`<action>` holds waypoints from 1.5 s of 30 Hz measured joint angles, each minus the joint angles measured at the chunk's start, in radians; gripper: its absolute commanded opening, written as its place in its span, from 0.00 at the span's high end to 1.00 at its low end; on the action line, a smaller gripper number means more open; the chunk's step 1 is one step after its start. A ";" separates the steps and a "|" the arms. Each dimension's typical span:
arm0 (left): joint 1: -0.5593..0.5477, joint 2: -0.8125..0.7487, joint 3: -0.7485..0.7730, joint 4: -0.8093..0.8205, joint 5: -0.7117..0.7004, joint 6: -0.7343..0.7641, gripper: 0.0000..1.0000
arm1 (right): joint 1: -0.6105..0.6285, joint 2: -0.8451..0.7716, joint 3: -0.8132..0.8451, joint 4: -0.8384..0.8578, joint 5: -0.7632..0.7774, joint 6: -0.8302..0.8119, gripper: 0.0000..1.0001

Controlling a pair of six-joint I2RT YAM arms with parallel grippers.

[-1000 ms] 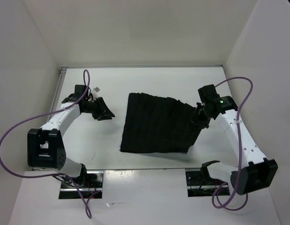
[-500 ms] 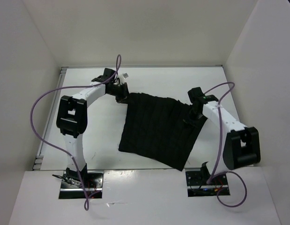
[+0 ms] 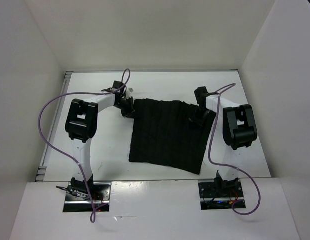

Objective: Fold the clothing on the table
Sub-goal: Flatten the skirt out, then fold the skirt

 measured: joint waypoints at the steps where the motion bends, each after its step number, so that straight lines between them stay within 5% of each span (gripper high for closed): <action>1: 0.007 0.000 -0.007 0.006 -0.002 -0.016 1.00 | 0.000 0.024 0.034 0.002 -0.006 -0.005 1.00; 16: 0.235 -0.029 -0.042 0.024 -0.055 -0.097 1.00 | 0.000 0.325 0.476 0.081 -0.151 -0.075 0.93; 20: 0.323 -0.027 -0.026 0.015 -0.070 -0.093 0.98 | 0.000 0.317 0.484 0.089 -0.173 -0.106 0.76; 21: 0.337 -0.027 -0.023 0.014 -0.063 -0.090 0.88 | 0.000 0.309 0.483 0.088 -0.174 -0.111 0.71; 25: 0.350 -0.043 -0.032 0.026 0.013 -0.076 0.53 | 0.000 0.196 0.415 0.100 -0.179 -0.138 0.54; 29: 0.337 -0.192 -0.137 0.034 0.065 -0.061 0.43 | 0.000 0.012 0.307 0.111 -0.201 -0.153 0.48; 37: 0.335 -0.642 -0.406 0.008 0.073 -0.037 0.41 | 0.000 -0.179 0.013 0.115 -0.239 -0.170 0.48; 45: 0.300 -0.709 -0.676 -0.087 0.029 -0.045 0.41 | 0.000 -0.251 -0.163 0.057 -0.228 -0.175 0.47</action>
